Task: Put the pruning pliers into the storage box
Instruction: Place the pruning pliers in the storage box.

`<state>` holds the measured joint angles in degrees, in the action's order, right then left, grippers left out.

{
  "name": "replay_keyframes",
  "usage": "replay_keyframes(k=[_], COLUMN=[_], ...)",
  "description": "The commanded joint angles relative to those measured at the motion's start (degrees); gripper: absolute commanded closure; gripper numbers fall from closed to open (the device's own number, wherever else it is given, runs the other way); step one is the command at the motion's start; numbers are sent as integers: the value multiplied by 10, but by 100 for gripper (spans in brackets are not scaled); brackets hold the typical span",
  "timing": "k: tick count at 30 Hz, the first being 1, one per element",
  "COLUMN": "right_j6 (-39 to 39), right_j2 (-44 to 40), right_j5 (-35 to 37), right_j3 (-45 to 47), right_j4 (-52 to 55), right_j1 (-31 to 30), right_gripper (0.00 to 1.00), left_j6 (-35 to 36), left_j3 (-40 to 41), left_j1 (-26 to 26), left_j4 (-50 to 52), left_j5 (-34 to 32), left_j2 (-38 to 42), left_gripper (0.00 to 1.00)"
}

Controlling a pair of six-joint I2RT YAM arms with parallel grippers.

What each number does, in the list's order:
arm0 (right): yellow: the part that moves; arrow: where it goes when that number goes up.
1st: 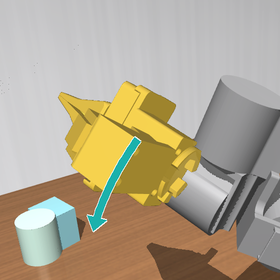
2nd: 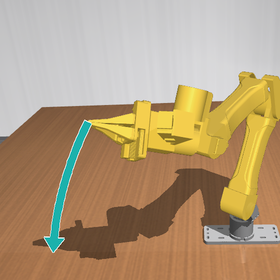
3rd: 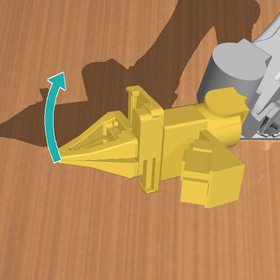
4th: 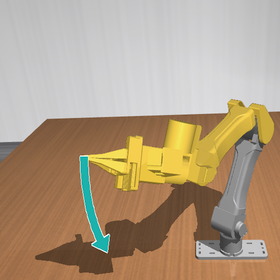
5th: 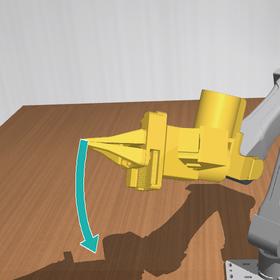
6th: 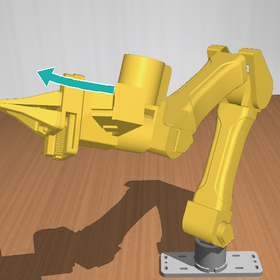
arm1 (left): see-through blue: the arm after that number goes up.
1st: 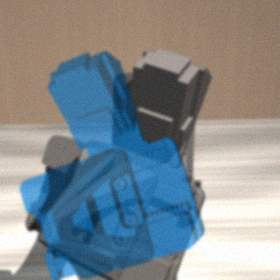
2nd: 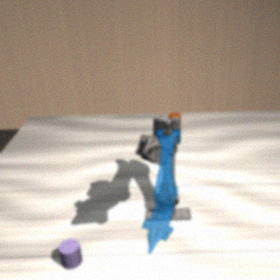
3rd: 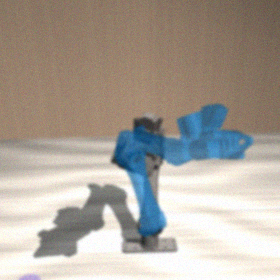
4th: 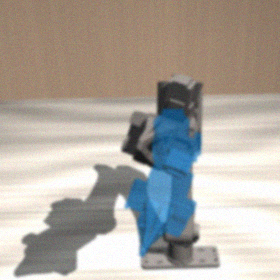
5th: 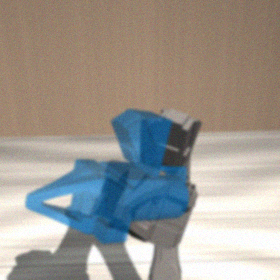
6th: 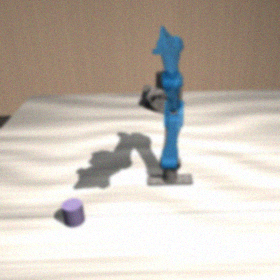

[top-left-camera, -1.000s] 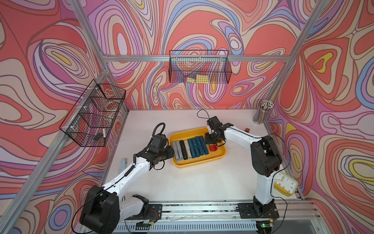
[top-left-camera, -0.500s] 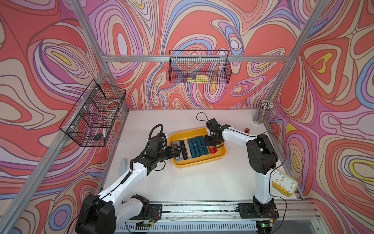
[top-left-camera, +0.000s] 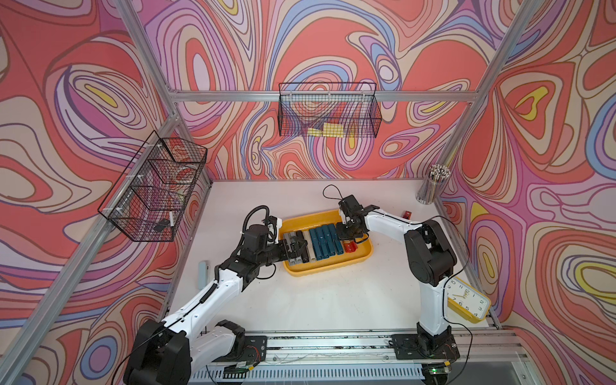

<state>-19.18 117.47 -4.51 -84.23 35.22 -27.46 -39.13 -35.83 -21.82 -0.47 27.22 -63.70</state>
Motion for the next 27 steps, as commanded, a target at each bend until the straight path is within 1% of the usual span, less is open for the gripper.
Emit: replay_keyframes(k=[1,5,12,15,20,27], right_j6=[-6,-7,-7,-7,-6,-6], right_j2=[13,13,10,7,2,-7], right_j5=[-3,-2,-3,-2,2,3], right_j3=[-11,-13,-13,-12,-11,-9], right_j4=[-8,-8,-7,-7,-4,-2], right_j1=[-3,-3,-3,-3,-4,-5], right_gripper=[100,100,97,91,86,83], left_j6=[-28,-34,-31,-33,-34,-35], left_j3=[14,11,12,13,13,11], left_j1=[-3,-3,-3,-3,-3,-3], left_j4=[-67,-80,-76,-76,-77,-76], left_j5=[49,60,54,51,48,47], left_j2=[-15,-30,-35,-38,-41,-51], left_gripper=[1,1,1,1,1,1])
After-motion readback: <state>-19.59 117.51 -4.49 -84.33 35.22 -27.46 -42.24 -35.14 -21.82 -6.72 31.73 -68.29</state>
